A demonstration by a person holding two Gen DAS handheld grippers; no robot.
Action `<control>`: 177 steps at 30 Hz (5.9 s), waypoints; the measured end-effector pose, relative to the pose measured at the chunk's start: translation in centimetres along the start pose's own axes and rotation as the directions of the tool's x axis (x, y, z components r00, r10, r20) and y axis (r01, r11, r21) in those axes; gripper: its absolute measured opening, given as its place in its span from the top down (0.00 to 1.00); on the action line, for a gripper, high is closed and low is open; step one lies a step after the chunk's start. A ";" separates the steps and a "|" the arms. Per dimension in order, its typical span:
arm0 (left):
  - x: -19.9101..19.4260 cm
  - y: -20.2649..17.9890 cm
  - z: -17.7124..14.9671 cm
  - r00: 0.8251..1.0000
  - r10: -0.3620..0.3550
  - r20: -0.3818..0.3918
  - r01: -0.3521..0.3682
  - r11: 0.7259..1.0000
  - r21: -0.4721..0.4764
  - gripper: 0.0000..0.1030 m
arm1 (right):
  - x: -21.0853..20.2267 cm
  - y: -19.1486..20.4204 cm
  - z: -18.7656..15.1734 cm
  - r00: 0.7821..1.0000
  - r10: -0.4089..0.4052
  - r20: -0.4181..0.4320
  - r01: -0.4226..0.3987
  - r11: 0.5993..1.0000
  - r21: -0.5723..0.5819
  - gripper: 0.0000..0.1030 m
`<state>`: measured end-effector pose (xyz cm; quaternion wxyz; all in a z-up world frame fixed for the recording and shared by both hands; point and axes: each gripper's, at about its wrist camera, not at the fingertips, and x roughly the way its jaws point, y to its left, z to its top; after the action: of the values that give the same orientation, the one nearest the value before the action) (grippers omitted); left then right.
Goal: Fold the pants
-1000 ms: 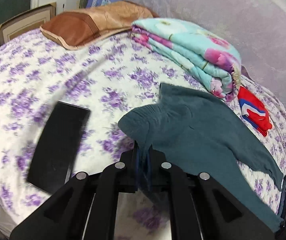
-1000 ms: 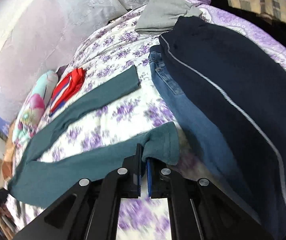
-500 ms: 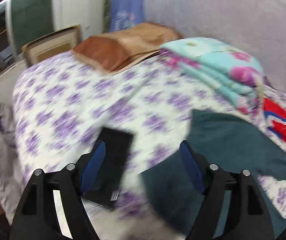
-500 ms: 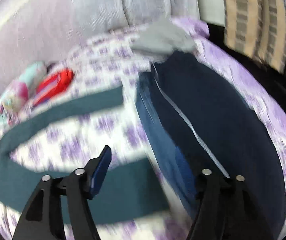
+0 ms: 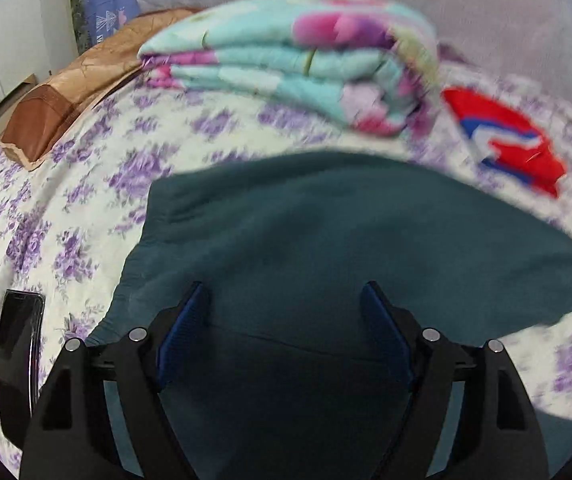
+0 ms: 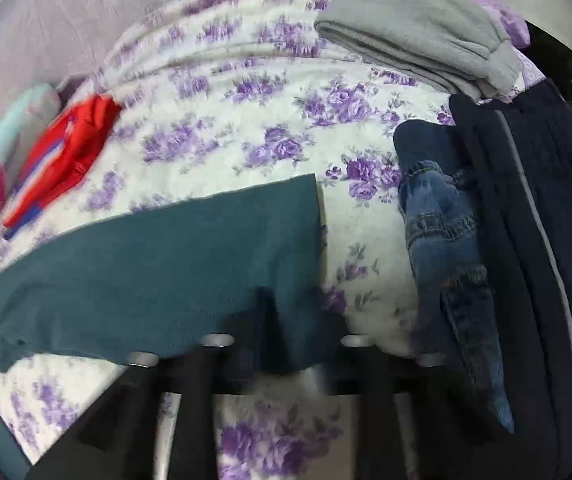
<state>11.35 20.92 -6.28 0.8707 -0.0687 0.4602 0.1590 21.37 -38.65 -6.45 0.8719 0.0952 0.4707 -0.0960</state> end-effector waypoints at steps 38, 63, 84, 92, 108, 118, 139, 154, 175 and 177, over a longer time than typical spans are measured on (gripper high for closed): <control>6.3 5.4 8.4 0.999 0.016 -0.042 -0.006 0.972 0.237 0.81 | -1.5 25.1 -0.6 0.977 0.215 0.000 -0.170 0.771 -0.614 0.45; 6.8 7.7 10.2 0.997 -0.038 -0.069 0.039 0.999 0.020 0.63 | 0.8 27.6 1.2 0.967 0.249 -0.044 -0.222 0.749 -0.624 0.52; -0.5 6.2 9.7 0.983 -0.159 0.088 0.129 0.952 0.279 0.97 | -9.1 27.0 -1.8 0.848 0.516 -0.122 -0.452 0.583 -0.675 0.97; -10.9 10.8 0.2 0.951 -0.238 0.196 0.191 0.954 0.230 0.97 | -16.2 21.7 -13.3 0.775 0.594 -0.217 -0.536 0.434 -0.725 0.97; -8.6 12.1 -5.7 0.994 -0.104 -0.031 0.102 0.993 -0.058 0.13 | -15.8 19.8 -18.4 0.787 0.580 -0.212 -0.556 0.516 -0.652 0.59; -6.5 14.3 -5.5 0.961 -0.182 -0.207 0.103 0.934 -0.343 0.60 | -14.5 19.3 -18.6 0.789 0.587 -0.182 -0.545 0.532 -0.648 0.55; -4.5 14.7 -3.7 0.926 -0.313 -0.210 0.155 0.824 -0.546 0.49 | -14.3 20.1 -19.6 0.784 0.587 -0.203 -0.543 0.489 -0.683 0.52; -6.0 15.0 -2.0 0.965 -0.236 -0.117 0.145 0.847 -0.512 0.94 | -13.5 27.3 -22.5 0.880 0.426 -0.210 -0.375 0.350 -0.859 0.73; -3.5 15.3 -5.5 0.963 -0.097 -0.251 -0.004 0.928 -0.372 0.76 | -15.8 25.8 -26.1 0.747 0.479 -0.461 -0.630 0.290 -0.721 0.86; -4.0 15.3 -5.9 0.969 -0.077 -0.236 -0.010 0.938 -0.348 0.72 | -16.9 24.6 -24.3 0.740 0.518 -0.429 -0.632 0.317 -0.707 0.70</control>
<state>-0.58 32.85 -5.92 0.7839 -0.2478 0.5280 0.2129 -0.90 -7.40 -3.50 0.7548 -0.1543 0.4452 0.4563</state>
